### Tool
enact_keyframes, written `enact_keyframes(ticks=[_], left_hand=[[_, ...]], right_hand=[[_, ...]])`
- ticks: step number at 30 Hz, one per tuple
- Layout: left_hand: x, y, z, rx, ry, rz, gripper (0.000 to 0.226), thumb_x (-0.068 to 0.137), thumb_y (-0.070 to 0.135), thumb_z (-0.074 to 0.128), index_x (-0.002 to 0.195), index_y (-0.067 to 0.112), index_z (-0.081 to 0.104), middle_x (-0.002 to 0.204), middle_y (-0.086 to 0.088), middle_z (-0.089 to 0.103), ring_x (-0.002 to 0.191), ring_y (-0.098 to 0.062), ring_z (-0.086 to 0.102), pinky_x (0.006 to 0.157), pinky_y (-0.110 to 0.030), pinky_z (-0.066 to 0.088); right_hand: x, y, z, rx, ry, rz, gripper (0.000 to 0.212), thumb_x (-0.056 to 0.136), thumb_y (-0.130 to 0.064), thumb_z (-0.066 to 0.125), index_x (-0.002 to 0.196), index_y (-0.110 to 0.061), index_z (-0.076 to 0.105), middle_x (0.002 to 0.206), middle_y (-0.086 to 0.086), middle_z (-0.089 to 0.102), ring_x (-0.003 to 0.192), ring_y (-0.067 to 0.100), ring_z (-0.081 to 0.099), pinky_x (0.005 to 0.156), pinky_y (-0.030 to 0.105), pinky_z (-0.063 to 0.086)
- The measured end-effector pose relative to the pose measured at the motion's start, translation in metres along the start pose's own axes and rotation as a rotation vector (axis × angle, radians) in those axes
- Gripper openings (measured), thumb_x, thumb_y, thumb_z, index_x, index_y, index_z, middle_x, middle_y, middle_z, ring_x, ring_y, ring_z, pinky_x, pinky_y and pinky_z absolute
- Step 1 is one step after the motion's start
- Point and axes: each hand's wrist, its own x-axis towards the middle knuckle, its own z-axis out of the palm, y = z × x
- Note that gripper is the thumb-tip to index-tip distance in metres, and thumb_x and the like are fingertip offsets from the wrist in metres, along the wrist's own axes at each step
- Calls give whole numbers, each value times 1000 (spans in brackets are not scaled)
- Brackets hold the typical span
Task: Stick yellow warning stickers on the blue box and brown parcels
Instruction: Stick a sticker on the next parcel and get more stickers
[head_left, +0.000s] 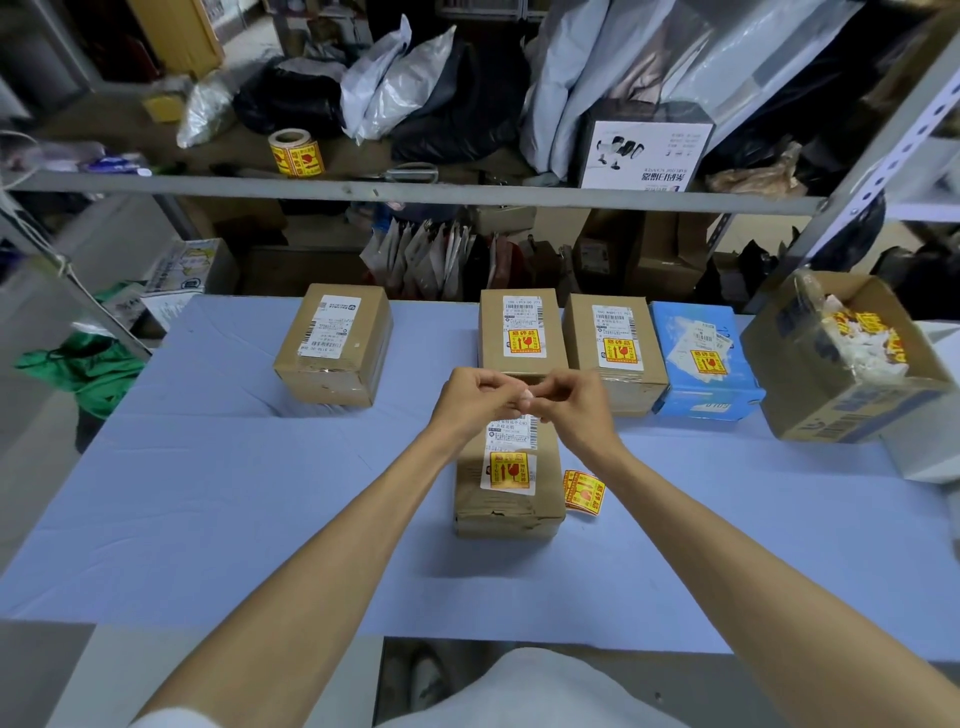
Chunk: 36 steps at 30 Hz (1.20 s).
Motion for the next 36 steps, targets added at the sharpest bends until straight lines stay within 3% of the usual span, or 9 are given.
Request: enact_keyframes(ticks=[6,11,18,21,23,27,31,36], left_hand=[[2,1,11,216,41,94,6,78,16,77,80,20,73,81,-1,73,75,-15,72,69,-24,59],[7,7,23,372,119,177,9,81,20,73,74,25,71,73,10,69,71,-5,68,65,-17,53],[6,6,35,369,69,193,3,81,20,74,83,17,75,74,6,71,71,-6,69,67,-19,56],[4,8,45,348,60,222,12,81,14,73,92,16,77,72,13,68,70,6,65,59,-7,49],[5,10,50,303,29,217,18,82,5,69,95,15,77,77,10,71,71,11,64,59,-2,45],[10,15,62,292,-3,187,26,84,-1,60,99,13,76,93,-2,74,87,-7,66,71,-11,51],[24,24,75,319,-124,190,32,82,-8,54,94,11,77,89,-4,74,87,-10,68,76,-21,56],[53,33,112,681,-257,303,24,84,5,60,103,13,72,101,-3,71,95,-14,64,86,-33,55]], right_hand=[[3,1,-6,-163,37,-44,9,76,-6,76,72,0,71,67,13,67,67,24,65,60,32,56],[-3,6,-12,-54,52,-6,6,84,-12,71,87,-10,75,71,-2,71,66,12,69,61,23,57],[-7,10,-24,-81,72,50,14,89,-16,66,81,-6,72,67,7,69,58,14,66,59,24,56],[-8,11,-24,-73,184,54,13,89,-11,64,87,-3,74,70,7,70,64,13,67,62,23,56],[-8,9,-30,-75,236,51,12,88,-9,64,91,-5,75,75,5,72,71,11,69,65,20,55],[-10,8,-48,-46,237,34,12,84,-9,66,90,-13,76,75,-2,72,77,11,70,71,22,57],[-15,13,-74,-100,233,35,3,83,-17,71,84,-15,74,71,-3,71,68,10,69,66,21,56],[-18,23,-115,-213,284,123,15,83,-23,72,78,-9,71,73,4,69,70,20,67,64,35,55]])
